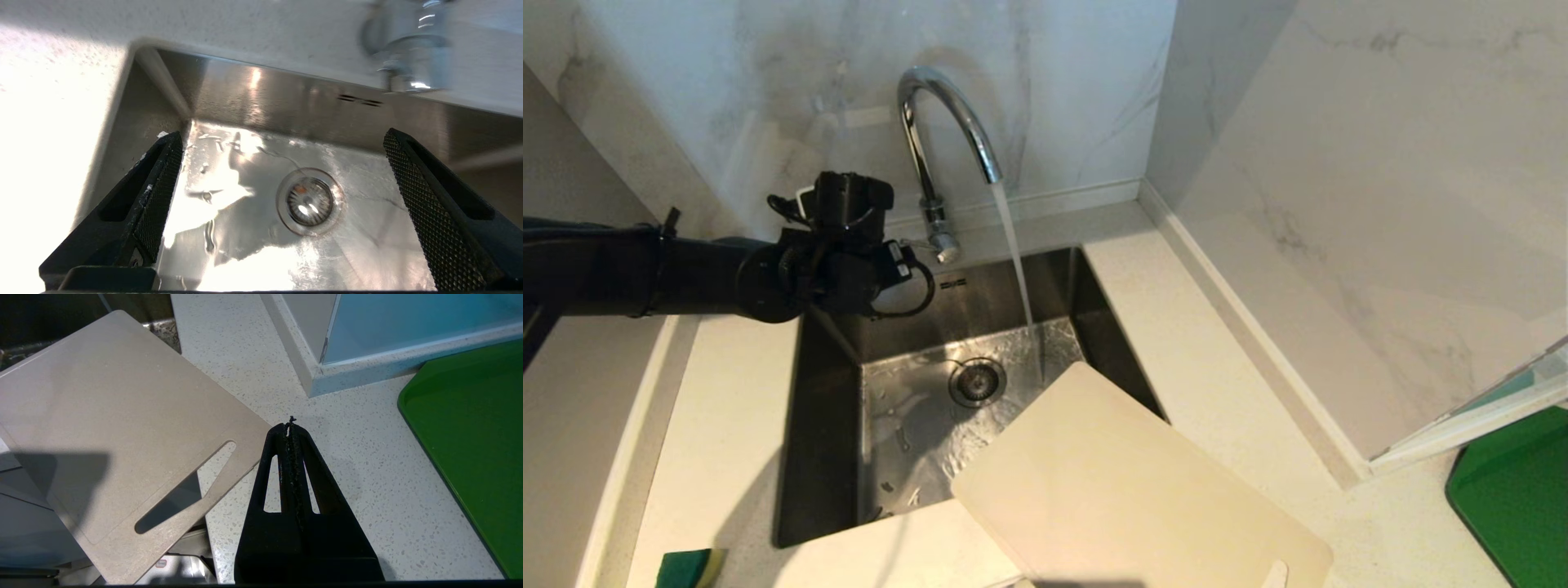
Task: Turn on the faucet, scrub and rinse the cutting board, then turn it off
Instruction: Turn on the tap, then pick up the cleaning cloth
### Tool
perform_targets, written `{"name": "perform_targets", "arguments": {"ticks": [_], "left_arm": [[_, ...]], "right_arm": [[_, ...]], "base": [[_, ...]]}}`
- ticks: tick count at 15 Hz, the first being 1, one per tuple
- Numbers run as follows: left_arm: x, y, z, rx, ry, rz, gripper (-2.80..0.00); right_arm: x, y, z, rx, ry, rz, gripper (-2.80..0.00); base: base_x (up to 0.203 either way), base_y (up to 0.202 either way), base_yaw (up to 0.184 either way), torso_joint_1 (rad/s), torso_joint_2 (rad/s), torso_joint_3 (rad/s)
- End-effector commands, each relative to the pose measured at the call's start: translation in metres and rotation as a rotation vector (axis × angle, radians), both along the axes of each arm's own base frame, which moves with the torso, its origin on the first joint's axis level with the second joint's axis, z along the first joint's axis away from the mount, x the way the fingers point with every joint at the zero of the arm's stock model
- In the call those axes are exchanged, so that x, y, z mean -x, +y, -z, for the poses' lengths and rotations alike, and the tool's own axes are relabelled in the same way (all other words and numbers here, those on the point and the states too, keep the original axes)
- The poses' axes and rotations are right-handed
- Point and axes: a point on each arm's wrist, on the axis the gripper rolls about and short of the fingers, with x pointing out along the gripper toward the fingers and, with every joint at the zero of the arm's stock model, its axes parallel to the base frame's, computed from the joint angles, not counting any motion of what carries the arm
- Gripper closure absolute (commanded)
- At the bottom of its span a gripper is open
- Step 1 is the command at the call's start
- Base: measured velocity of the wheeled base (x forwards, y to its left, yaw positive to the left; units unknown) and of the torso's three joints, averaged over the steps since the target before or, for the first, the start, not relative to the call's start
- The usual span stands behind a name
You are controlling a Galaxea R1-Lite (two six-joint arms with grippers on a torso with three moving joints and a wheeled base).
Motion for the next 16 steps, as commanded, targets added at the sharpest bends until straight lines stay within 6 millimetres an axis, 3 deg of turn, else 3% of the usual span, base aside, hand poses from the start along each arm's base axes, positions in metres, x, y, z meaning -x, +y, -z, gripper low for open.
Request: {"name": "perform_targets", "arguments": {"ticks": [1, 7, 8, 16], "left_arm": [[0.029, 0.009, -0.037, 0.033, -0.056, 0.027, -2.8], [0.092, 0.027, -0.071, 0.036, -0.005, 0.229, -2.8], [0.104, 0.03, -0.071, 0.018, 0.008, 0.256, 0.0], [0.175, 0.053, -0.067, -0.169, 0.057, 0.406, 0.0]], "right_arm": [[0.0, 0.0, 0.0, 0.0, 0.002, -0.001, 0.0], [0.0, 0.0, 0.0, 0.0, 0.002, -0.001, 0.0], [0.0, 0.0, 0.0, 0.0, 0.002, -0.001, 0.0], [0.0, 0.0, 0.0, 0.0, 0.002, -0.001, 0.0]], "base": [[0.0, 0.0, 0.0, 0.0, 0.0, 0.0], [0.0, 0.0, 0.0, 0.0, 0.0, 0.0], [0.0, 0.0, 0.0, 0.0, 0.0, 0.0], [0.0, 0.0, 0.0, 0.0, 0.0, 0.0]]}}
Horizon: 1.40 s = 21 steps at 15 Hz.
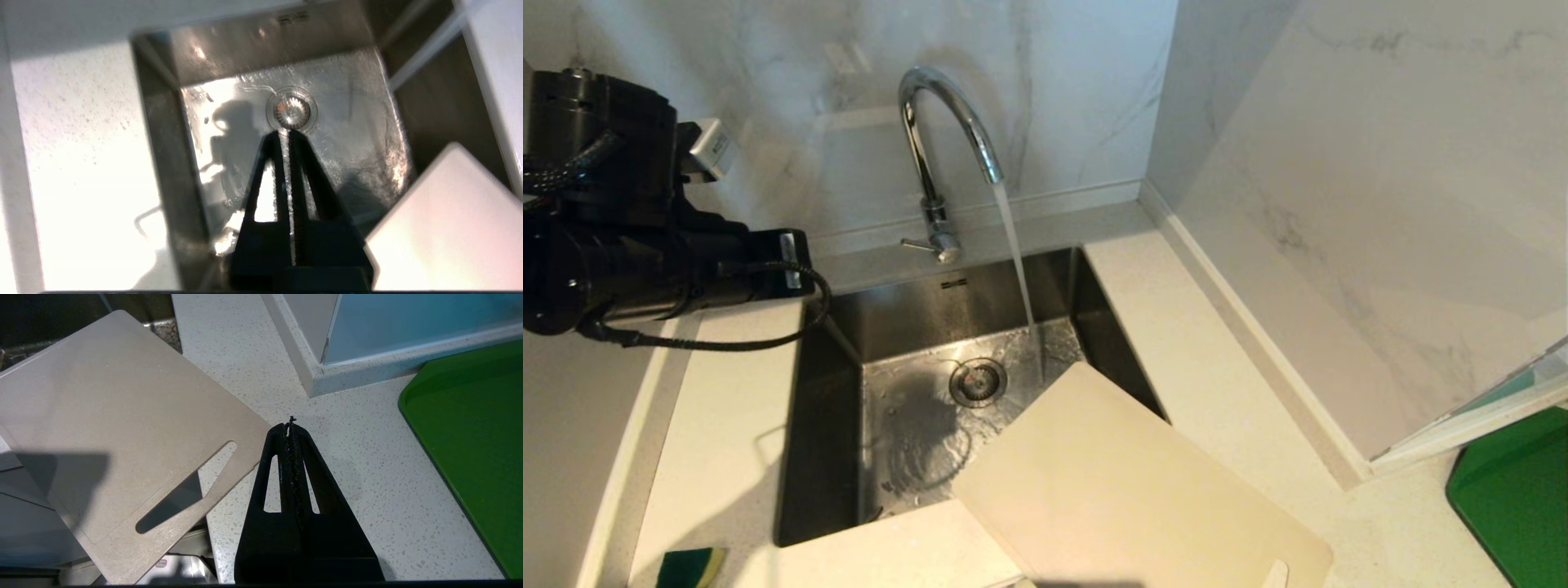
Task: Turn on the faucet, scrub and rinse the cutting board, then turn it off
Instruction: Pick up the cleaning cloth
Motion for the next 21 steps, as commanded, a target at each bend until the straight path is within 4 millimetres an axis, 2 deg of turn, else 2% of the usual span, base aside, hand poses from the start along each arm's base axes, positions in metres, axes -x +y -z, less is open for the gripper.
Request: {"name": "perform_targets", "arguments": {"ticks": [1, 3, 6, 10, 14, 15, 19, 21], "left_arm": [[0.026, 0.014, 0.0, -0.021, -0.007, 0.034, 0.0], [0.035, 0.024, 0.012, -0.039, 0.031, 0.045, 0.0], [0.047, 0.051, 0.03, -0.016, 0.092, 0.056, 0.0], [0.055, 0.06, 0.038, -0.017, 0.114, 0.041, 0.0], [0.069, 0.07, 0.089, -0.105, 0.379, 0.002, 0.0], [0.069, 0.074, 0.097, -0.1, 0.418, -0.024, 0.0], [0.067, 0.066, 0.117, 0.01, 0.563, -0.106, 0.0], [0.061, 0.055, 0.109, 0.056, 0.579, -0.118, 0.0]], "right_arm": [[0.0, 0.0, 0.0, 0.0, 0.002, 0.0, 0.0], [0.0, 0.0, 0.0, 0.0, 0.002, 0.0, 0.0], [0.0, 0.0, 0.0, -0.001, 0.002, 0.0, 0.0], [0.0, 0.0, 0.0, 0.0, 0.002, 0.0, 0.0], [0.0, 0.0, 0.0, 0.0, 0.002, 0.0, 0.0], [0.0, 0.0, 0.0, 0.0, 0.002, 0.0, 0.0], [0.0, 0.0, 0.0, 0.0, 0.002, 0.0, 0.0], [0.0, 0.0, 0.0, 0.0, 0.001, 0.0, 0.0]], "base": [[0.0, 0.0, 0.0, 0.0, 0.0, 0.0], [0.0, 0.0, 0.0, 0.0, 0.0, 0.0], [0.0, 0.0, 0.0, 0.0, 0.0, 0.0], [0.0, 0.0, 0.0, 0.0, 0.0, 0.0], [0.0, 0.0, 0.0, 0.0, 0.0, 0.0], [0.0, 0.0, 0.0, 0.0, 0.0, 0.0], [0.0, 0.0, 0.0, 0.0, 0.0, 0.0], [0.0, 0.0, 0.0, 0.0, 0.0, 0.0]]}}
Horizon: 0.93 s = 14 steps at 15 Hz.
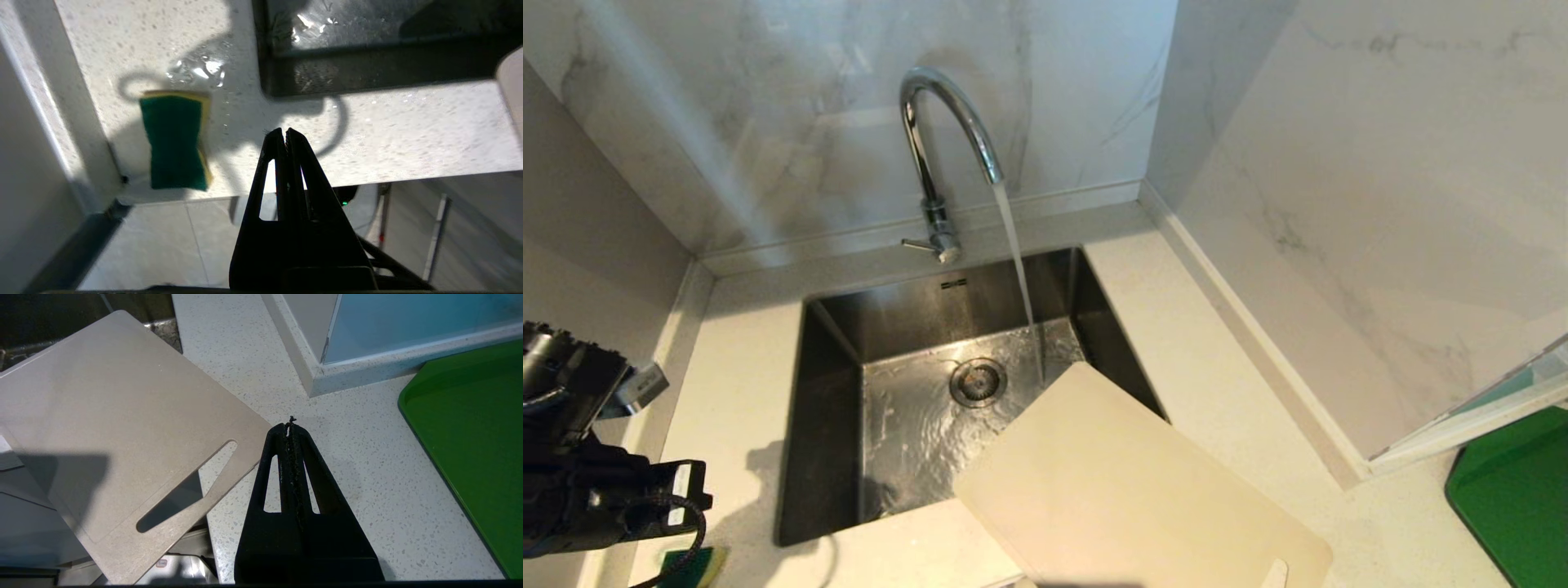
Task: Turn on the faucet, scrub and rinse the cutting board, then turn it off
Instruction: Pick up the cleaning cloth
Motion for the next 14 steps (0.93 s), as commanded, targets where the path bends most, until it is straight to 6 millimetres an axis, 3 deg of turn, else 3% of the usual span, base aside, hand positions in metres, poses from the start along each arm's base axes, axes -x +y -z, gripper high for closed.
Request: {"name": "perform_targets", "arguments": {"ticks": [1, 7, 10, 14], "left_arm": [[-0.015, -0.011, -0.009, 0.042, -0.003, -0.048, 0.0], [-0.019, -0.004, 0.002, 0.027, 0.043, -0.107, 0.0], [-0.003, 0.003, 0.006, -0.077, 0.092, 0.032, 0.0], [-0.001, 0.012, 0.02, -0.119, 0.171, 0.058, 0.0]], "right_arm": [[0.0, 0.0, 0.0, 0.0, 0.002, 0.0, 0.0], [0.0, 0.0, 0.0, 0.0, 0.002, 0.0, 0.0], [0.0, 0.0, 0.0, 0.0, 0.002, 0.0, 0.0], [0.0, 0.0, 0.0, 0.0, 0.002, 0.001, 0.0]], "base": [[0.0, 0.0, 0.0, 0.0, 0.0, 0.0], [0.0, 0.0, 0.0, 0.0, 0.0, 0.0], [0.0, 0.0, 0.0, 0.0, 0.0, 0.0], [0.0, 0.0, 0.0, 0.0, 0.0, 0.0]]}}
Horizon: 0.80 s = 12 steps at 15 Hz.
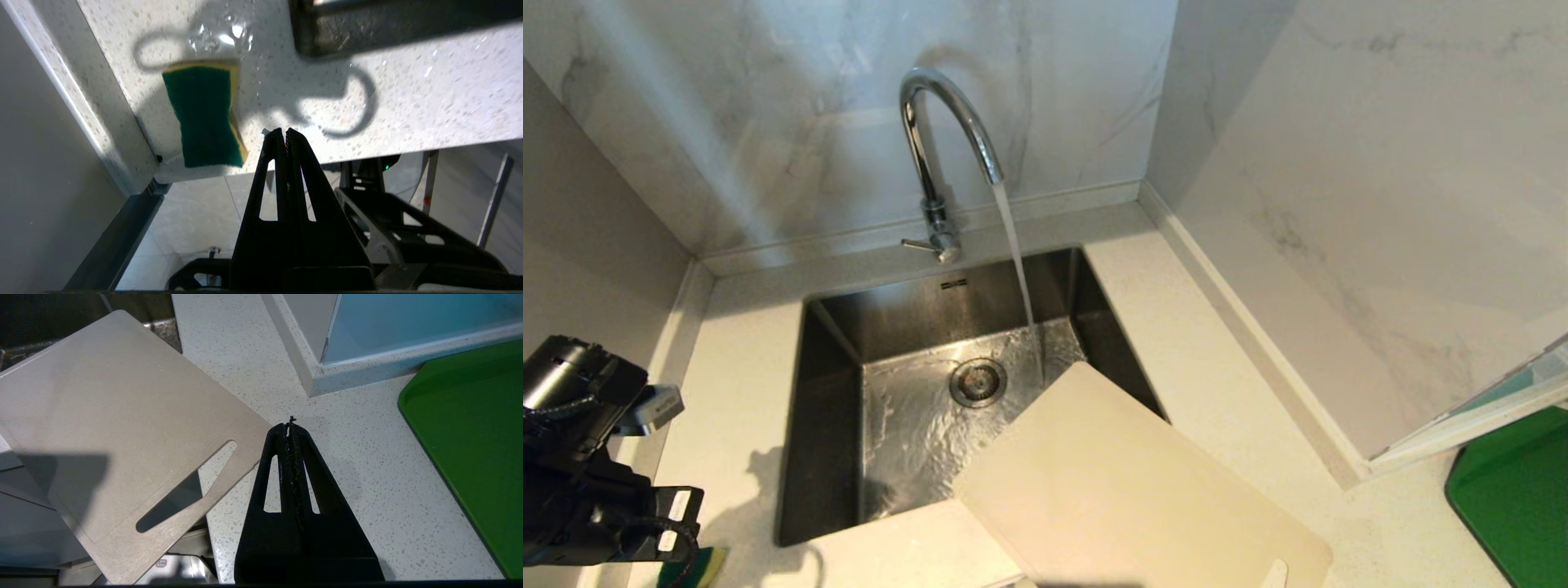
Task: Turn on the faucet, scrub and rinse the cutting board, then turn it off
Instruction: Pick up the cleaning cloth
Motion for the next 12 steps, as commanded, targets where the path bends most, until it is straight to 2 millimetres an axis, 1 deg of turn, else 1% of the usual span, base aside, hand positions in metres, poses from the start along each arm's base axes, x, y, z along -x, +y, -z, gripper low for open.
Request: {"name": "perform_targets", "arguments": {"ticks": [1, 3, 5, 6, 8, 10, 12], "left_arm": [[0.003, 0.007, 0.012, -0.028, 0.055, -0.019, 0.0], [0.002, 0.016, 0.023, -0.038, 0.102, -0.037, 0.0], [-0.002, 0.018, 0.033, -0.026, 0.098, -0.044, 0.0], [-0.006, 0.02, 0.041, -0.029, 0.092, -0.063, -2.8], [-0.008, 0.023, 0.048, -0.029, 0.085, -0.103, -2.8], [-0.007, 0.025, 0.048, -0.019, 0.082, -0.13, -2.8], [-0.002, 0.031, 0.057, -0.012, 0.106, -0.176, -2.8]], "right_arm": [[0.0, 0.0, 0.0, 0.0, 0.002, -0.001, 0.0], [0.0, 0.0, 0.0, 0.0, 0.001, -0.001, 0.0], [0.0, 0.0, 0.0, 0.0, 0.002, -0.001, 0.0], [0.0, 0.0, 0.0, 0.0, 0.002, -0.001, 0.0], [0.0, 0.0, 0.0, 0.0, 0.0, -0.001, 0.0], [0.0, 0.0, 0.0, 0.0, 0.002, -0.001, 0.0], [0.0, 0.0, 0.0, 0.0, 0.002, -0.001, 0.0]], "base": [[0.0, 0.0, 0.0, 0.0, 0.0, 0.0], [0.0, 0.0, 0.0, 0.0, 0.0, 0.0], [0.0, 0.0, 0.0, 0.0, 0.0, 0.0], [0.0, 0.0, 0.0, 0.0, 0.0, 0.0], [0.0, 0.0, 0.0, 0.0, 0.0, 0.0], [0.0, 0.0, 0.0, 0.0, 0.0, 0.0], [0.0, 0.0, 0.0, 0.0, 0.0, 0.0]]}}
